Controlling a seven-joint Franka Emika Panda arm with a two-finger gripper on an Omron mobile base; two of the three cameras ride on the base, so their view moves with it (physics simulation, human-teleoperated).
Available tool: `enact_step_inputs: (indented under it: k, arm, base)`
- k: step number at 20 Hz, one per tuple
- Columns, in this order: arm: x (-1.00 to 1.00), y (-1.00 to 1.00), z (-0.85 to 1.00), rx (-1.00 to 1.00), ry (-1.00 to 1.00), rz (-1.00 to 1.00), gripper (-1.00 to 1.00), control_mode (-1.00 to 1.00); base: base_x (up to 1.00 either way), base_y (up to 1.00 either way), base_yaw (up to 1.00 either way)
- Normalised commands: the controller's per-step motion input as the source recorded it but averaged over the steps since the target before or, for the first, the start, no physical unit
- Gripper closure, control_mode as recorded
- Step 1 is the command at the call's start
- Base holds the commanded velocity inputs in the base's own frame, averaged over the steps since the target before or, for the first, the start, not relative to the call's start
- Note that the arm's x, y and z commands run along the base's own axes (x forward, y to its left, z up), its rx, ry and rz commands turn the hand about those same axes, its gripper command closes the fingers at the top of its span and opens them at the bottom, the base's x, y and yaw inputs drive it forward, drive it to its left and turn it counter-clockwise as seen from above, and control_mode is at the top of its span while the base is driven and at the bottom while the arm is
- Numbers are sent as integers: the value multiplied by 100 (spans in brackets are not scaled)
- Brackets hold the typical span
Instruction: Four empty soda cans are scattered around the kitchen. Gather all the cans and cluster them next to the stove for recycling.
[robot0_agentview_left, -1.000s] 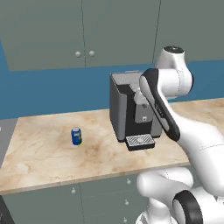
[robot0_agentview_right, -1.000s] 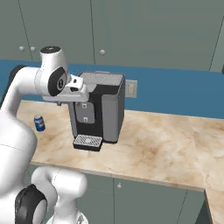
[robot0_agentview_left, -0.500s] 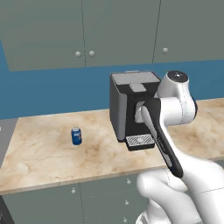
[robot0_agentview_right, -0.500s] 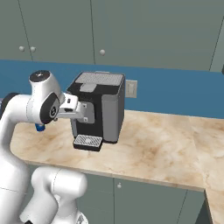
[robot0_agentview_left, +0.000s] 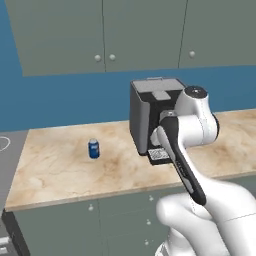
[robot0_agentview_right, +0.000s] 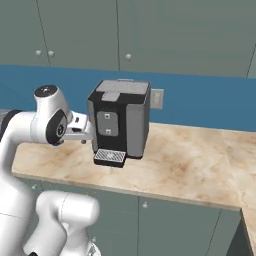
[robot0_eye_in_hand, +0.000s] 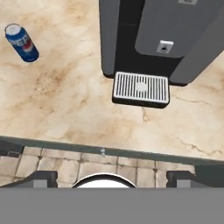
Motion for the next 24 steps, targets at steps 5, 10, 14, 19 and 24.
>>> enact_step_inputs:
  k: [5, 10, 14, 19, 24]
  arm:
    - [0, 0, 0, 0, 0, 0, -100, 100]
    - [0, 0, 0, 0, 0, 0, -100, 100]
    - [0, 0, 0, 0, 0, 0, -100, 100]
    - [0, 0, 0, 0, 0, 0, -100, 100]
    - [0, 0, 0, 0, 0, 0, -100, 100]
  base:
    - [-16, 85, 0]
    - [-1, 92, 2]
    - [-5, 64, 6]
    - [15, 12, 0]
    - [31, 29, 0]
